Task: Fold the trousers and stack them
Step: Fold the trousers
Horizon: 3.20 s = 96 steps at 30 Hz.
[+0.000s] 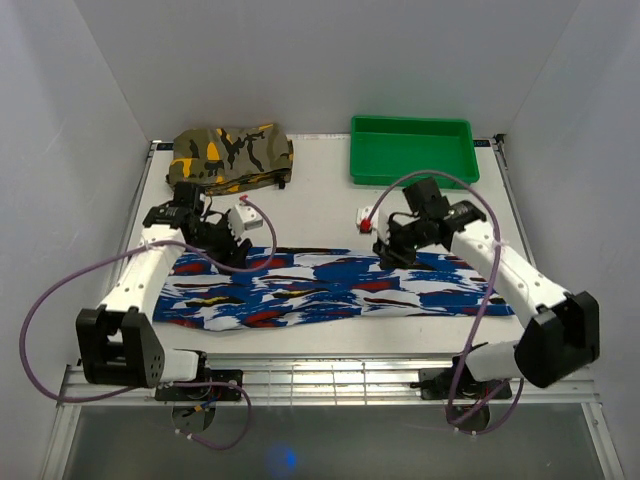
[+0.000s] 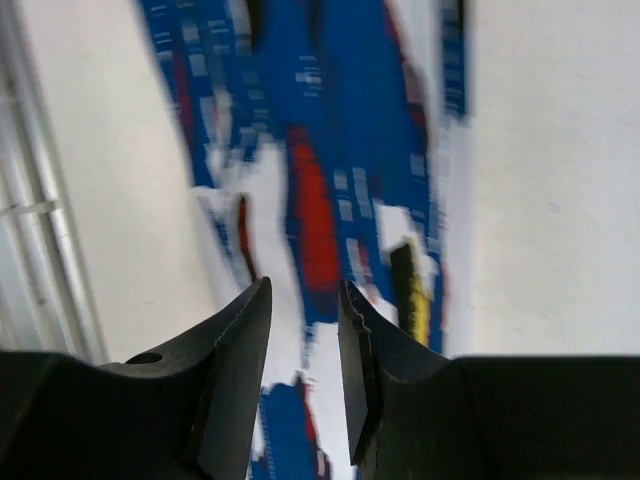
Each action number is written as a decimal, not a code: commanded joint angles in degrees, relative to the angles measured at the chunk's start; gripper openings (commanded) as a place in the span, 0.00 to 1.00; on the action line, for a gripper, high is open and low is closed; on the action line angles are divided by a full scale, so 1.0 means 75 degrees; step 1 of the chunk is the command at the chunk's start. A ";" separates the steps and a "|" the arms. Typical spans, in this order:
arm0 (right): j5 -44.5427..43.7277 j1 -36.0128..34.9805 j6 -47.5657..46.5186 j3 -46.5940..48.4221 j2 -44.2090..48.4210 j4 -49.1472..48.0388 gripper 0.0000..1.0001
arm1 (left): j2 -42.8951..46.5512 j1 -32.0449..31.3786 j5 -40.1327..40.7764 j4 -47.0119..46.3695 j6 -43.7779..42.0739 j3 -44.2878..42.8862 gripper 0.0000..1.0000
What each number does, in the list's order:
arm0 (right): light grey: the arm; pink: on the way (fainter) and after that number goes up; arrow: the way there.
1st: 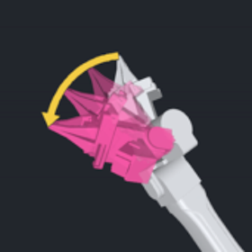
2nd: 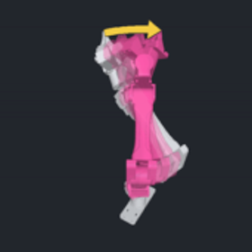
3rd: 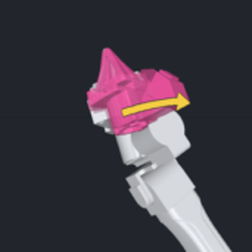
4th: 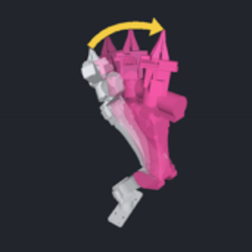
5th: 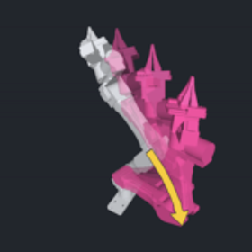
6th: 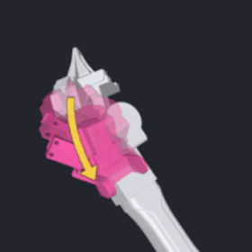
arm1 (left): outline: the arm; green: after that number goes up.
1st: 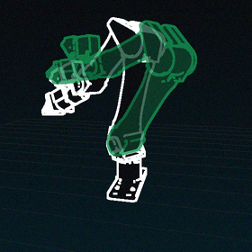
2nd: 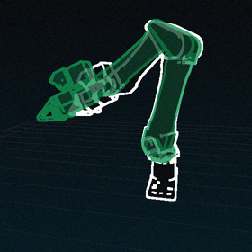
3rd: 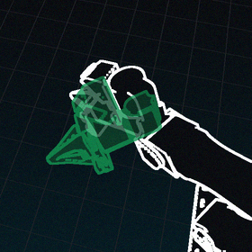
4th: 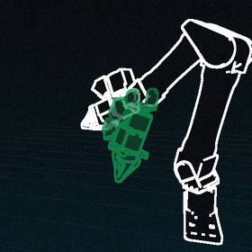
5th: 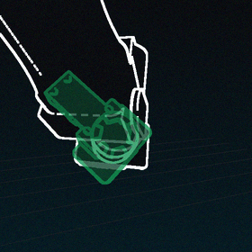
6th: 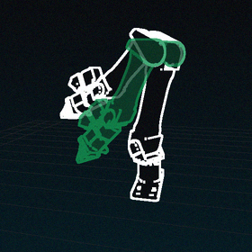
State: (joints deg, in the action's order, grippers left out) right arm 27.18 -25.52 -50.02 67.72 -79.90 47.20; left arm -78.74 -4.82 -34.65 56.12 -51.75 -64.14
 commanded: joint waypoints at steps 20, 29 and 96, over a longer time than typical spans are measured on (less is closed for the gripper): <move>-0.2979 -0.2023 0.0634 -0.4413 0.0926 -0.2942 0.13 | 0.0796 -0.2486 0.2358 -0.1962 0.1872 0.2869 0.38; -0.3249 -0.2023 0.0154 -0.4822 0.1688 -0.2403 0.08 | 0.0738 -0.1574 0.1680 -0.1308 0.1100 0.2412 0.00; -0.1503 0.7621 0.1935 -0.1189 -0.2026 -0.0878 0.94 | -0.1396 0.2389 0.1445 -0.1517 0.1685 0.1755 0.77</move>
State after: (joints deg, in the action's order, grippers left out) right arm 15.07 31.27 -36.36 61.36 -94.06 43.20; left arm -90.28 13.52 -22.55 52.66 -37.65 -52.40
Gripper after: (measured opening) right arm 0.952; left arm 0.765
